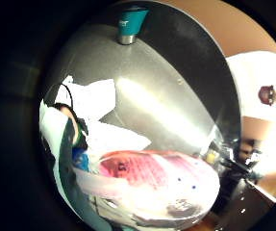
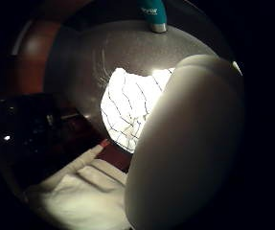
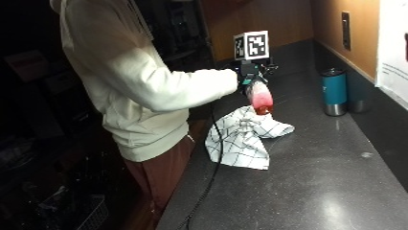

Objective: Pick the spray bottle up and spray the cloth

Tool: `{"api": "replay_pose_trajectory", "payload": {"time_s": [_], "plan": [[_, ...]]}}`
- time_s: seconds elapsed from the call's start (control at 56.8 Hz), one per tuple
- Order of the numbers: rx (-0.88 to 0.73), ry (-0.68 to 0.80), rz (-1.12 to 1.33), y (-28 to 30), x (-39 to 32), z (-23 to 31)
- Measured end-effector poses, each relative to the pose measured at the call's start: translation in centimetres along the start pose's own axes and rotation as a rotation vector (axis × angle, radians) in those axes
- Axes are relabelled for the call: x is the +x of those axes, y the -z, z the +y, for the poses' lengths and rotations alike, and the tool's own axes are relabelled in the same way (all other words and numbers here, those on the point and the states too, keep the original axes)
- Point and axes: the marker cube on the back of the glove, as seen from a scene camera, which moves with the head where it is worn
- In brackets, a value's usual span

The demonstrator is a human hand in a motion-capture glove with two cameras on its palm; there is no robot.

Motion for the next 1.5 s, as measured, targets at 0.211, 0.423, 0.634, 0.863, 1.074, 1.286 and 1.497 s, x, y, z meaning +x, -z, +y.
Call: {"api": "replay_pose_trajectory", "payload": {"time_s": [0.211,0.423,0.634,0.863,1.074,1.286,1.497], "plan": [[-0.117,-0.022,0.172,-0.1,-4.7,-0.6],[-0.180,-0.056,0.234,-2.2,-8.3,-1.2],[-0.204,-0.061,0.248,-2.2,-10.1,-1.3],[-0.134,-0.034,0.171,0.1,-10.7,-1.1],[0.118,0.067,-0.127,5.0,-13.9,-1.8],[0.415,0.234,-0.785,9.6,-19.1,-3.1],[0.422,0.284,-1.401,8.3,-23.2,-2.8]]}}
